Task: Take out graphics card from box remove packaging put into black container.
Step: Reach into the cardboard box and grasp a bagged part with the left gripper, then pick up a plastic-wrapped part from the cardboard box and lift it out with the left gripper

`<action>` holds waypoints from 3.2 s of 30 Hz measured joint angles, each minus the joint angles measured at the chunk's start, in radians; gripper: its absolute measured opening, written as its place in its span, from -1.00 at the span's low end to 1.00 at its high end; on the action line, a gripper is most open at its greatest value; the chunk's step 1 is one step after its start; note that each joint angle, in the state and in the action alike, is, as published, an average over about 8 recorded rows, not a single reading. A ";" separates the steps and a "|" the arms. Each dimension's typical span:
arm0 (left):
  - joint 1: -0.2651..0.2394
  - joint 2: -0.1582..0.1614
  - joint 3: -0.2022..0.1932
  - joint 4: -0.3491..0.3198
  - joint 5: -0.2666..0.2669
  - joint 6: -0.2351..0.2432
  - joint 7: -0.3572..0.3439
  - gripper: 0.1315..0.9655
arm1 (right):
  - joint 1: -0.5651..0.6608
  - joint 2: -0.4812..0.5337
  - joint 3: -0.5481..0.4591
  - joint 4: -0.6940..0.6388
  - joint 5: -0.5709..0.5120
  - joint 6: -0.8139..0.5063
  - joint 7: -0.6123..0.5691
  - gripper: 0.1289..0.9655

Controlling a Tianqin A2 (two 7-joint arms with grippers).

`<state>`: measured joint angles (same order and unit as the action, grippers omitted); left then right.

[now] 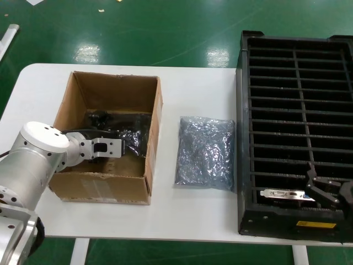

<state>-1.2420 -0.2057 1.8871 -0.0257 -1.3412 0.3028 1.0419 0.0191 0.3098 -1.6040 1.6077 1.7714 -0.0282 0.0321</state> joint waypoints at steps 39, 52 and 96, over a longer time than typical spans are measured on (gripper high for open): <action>0.028 -0.032 -0.043 -0.113 -0.142 0.009 0.178 -0.97 | 0.000 0.000 0.000 0.000 0.000 0.000 0.000 1.00; 0.215 -0.154 0.014 -0.600 0.000 0.007 -0.144 -0.98 | 0.000 0.000 0.000 0.000 0.000 0.000 0.000 1.00; 0.886 -0.406 -0.202 -1.698 0.347 0.245 -0.837 -0.98 | 0.001 -0.002 0.001 -0.001 0.000 -0.002 -0.002 1.00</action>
<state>-0.3558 -0.6116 1.6853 -1.7234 -0.9944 0.5476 0.2051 0.0202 0.3079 -1.6028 1.6069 1.7712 -0.0304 0.0305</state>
